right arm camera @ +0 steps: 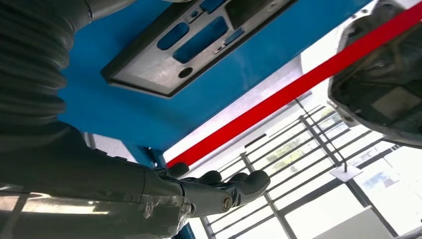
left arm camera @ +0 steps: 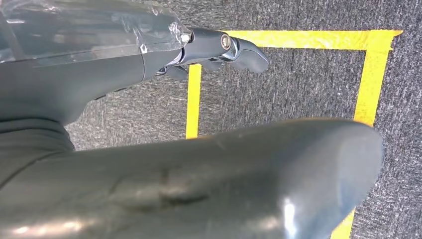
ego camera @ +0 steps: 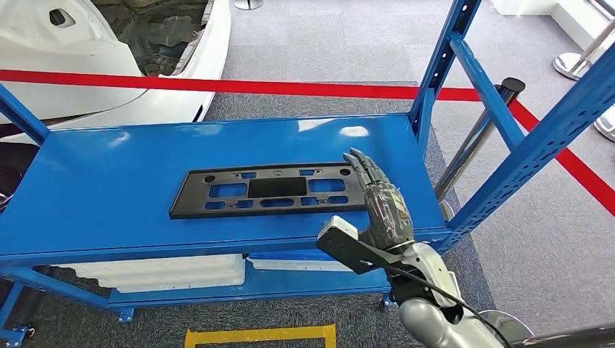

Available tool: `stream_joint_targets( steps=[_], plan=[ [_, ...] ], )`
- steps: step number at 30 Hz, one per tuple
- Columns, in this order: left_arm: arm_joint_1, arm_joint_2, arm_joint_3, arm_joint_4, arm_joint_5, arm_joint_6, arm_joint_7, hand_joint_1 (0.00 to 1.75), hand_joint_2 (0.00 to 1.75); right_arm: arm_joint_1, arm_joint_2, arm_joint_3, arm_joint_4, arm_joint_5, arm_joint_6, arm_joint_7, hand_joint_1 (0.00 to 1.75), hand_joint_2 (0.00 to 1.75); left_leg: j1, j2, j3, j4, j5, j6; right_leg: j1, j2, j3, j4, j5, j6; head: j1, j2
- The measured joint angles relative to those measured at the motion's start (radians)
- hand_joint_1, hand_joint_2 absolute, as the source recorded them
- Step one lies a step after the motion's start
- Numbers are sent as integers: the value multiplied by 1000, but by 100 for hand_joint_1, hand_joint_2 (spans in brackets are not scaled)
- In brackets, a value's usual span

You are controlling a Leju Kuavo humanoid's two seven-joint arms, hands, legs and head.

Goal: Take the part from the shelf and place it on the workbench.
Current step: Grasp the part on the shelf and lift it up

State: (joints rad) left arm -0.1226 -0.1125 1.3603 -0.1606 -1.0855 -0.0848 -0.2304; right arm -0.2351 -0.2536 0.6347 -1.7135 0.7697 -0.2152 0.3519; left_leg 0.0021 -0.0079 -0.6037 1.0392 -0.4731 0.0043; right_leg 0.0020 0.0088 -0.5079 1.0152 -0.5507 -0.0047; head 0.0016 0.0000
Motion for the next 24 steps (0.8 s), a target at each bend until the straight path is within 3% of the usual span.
stream_joint_targets(
  steps=[14,24],
  plan=[
    [-1,0,0,0,-15,0,12,0,0,-78,3,-1,142,270,143,156,0,175,0,0,0,0,0,0,0,0,0,0,0,0,2,0],
    [-3,0,0,0,-25,-3,13,0,0,-137,2,-3,247,223,247,138,0,175,0,0,0,0,0,0,0,0,0,0,0,0,2,0]
  ],
)
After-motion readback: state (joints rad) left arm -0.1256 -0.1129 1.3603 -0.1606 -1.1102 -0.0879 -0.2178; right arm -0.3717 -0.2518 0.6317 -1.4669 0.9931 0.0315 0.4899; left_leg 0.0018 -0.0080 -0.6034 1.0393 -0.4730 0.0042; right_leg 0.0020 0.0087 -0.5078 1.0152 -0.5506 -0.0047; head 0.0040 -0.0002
